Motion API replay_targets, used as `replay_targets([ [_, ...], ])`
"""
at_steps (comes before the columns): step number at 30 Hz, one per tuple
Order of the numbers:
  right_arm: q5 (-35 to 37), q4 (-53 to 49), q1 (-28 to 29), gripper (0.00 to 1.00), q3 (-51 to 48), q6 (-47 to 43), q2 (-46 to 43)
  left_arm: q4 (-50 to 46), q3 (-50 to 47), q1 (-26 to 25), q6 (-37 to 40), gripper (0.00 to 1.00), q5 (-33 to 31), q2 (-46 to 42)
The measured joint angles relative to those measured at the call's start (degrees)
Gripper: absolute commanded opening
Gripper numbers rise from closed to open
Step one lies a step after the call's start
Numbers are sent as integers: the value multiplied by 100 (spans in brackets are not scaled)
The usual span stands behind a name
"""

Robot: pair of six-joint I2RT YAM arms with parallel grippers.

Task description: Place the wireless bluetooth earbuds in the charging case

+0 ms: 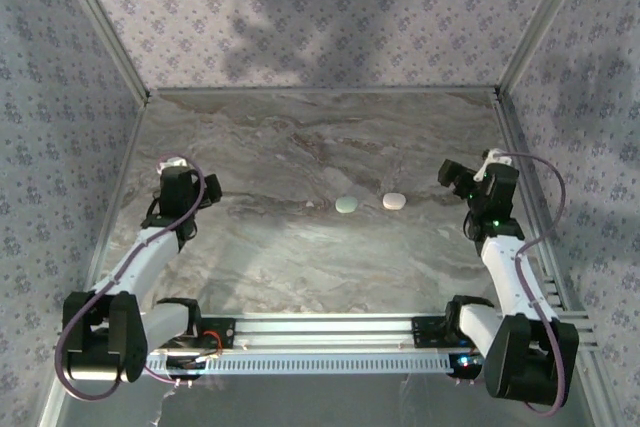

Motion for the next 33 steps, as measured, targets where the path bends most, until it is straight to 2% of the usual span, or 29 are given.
replay_targets([
  [6,201,592,-367,100,-476,-2,0,839,-608,398,509,100,151,15],
  [11,588,1244,-450,100,-769,-31,234,1521,-761,682,586,100,546,640],
  [20,949,2389,-446,100,-962,-50,1285,2793,-743,691,638,100,750,1464],
  [23,949,2411,-382,100,-809,-81,1720,3292,-752,691,745,100,754,1637],
  [27,1027,2841,-94,100,-839,-295,2090,3897,-820,680,942,100,883,1845],
  [31,1246,3370,686,100,-949,-892,2347,5064,-1296,581,1113,100,997,2249],
  [33,1296,3713,1023,100,-1040,-1185,2448,5211,-1486,568,1167,100,1034,2413],
])
